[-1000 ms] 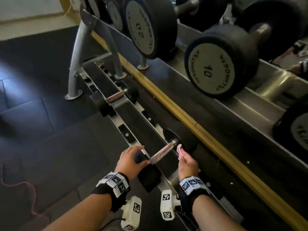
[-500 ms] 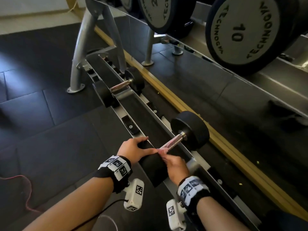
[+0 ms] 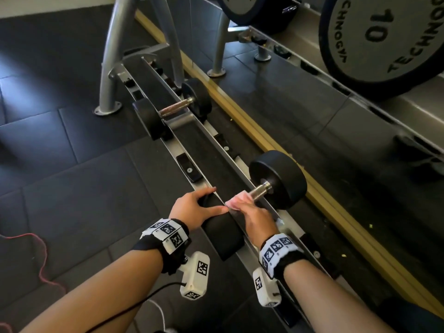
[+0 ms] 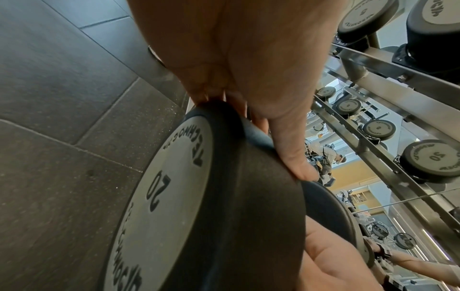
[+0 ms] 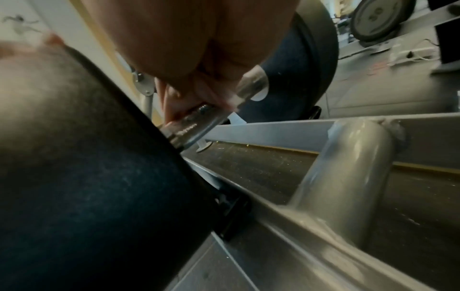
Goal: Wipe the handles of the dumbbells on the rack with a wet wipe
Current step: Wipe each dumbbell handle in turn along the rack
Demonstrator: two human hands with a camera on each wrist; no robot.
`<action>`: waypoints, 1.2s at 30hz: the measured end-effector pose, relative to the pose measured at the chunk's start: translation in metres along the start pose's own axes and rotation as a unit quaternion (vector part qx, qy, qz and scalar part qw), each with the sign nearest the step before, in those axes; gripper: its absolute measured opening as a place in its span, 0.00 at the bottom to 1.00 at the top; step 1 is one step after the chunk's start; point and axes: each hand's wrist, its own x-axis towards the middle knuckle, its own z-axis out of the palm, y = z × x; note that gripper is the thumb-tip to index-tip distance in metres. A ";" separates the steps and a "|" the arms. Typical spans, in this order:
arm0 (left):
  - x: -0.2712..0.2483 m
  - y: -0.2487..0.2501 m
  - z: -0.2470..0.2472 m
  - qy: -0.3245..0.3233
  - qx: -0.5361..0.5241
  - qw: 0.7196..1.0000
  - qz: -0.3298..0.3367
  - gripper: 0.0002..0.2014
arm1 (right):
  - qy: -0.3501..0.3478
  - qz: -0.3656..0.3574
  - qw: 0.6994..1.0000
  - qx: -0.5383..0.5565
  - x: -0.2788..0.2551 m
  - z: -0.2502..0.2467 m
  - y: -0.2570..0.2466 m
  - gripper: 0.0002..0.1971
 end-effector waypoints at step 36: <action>-0.001 0.006 -0.003 -0.022 -0.002 1.000 -0.021 0.38 | -0.058 -0.125 0.984 -0.114 -0.005 0.004 0.016 0.30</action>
